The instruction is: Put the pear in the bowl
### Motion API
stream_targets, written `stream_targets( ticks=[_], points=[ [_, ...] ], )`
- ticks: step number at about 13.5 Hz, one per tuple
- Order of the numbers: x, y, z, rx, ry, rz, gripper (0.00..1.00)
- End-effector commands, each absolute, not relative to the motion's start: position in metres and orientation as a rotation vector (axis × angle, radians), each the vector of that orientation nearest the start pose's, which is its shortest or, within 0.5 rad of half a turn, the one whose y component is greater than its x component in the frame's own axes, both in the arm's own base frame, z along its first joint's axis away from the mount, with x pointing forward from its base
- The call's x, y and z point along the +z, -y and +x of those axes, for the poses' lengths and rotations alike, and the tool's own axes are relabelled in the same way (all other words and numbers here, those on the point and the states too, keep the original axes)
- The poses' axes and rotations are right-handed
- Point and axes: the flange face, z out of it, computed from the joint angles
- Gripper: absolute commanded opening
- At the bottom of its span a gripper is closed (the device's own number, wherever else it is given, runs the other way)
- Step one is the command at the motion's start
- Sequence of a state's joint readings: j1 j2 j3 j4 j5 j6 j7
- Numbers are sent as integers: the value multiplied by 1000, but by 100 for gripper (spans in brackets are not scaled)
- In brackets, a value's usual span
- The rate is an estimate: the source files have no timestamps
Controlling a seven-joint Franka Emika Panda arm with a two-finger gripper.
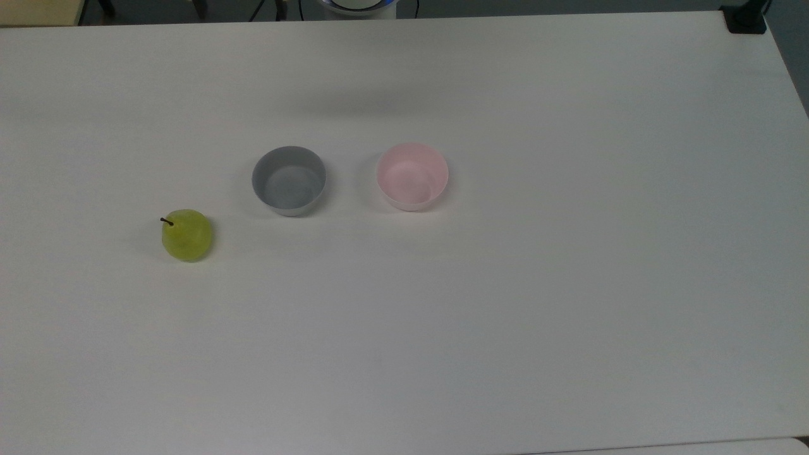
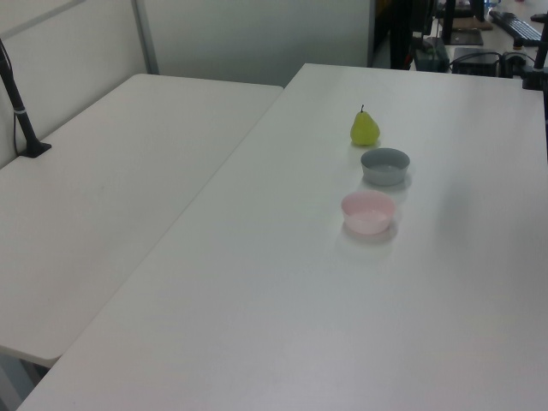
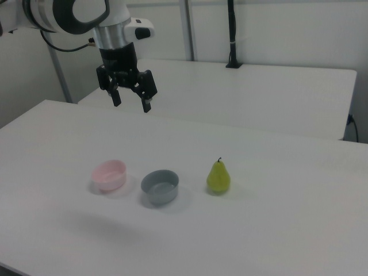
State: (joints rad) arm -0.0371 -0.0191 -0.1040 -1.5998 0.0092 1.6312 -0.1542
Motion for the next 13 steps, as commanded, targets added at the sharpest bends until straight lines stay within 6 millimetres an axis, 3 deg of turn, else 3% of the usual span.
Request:
stream_targets(
  ticks=[1,13],
  points=[
    [625,71,547,-94,67,-3143,100],
    [625,73,548,-96,82,-3145,100]
  ],
)
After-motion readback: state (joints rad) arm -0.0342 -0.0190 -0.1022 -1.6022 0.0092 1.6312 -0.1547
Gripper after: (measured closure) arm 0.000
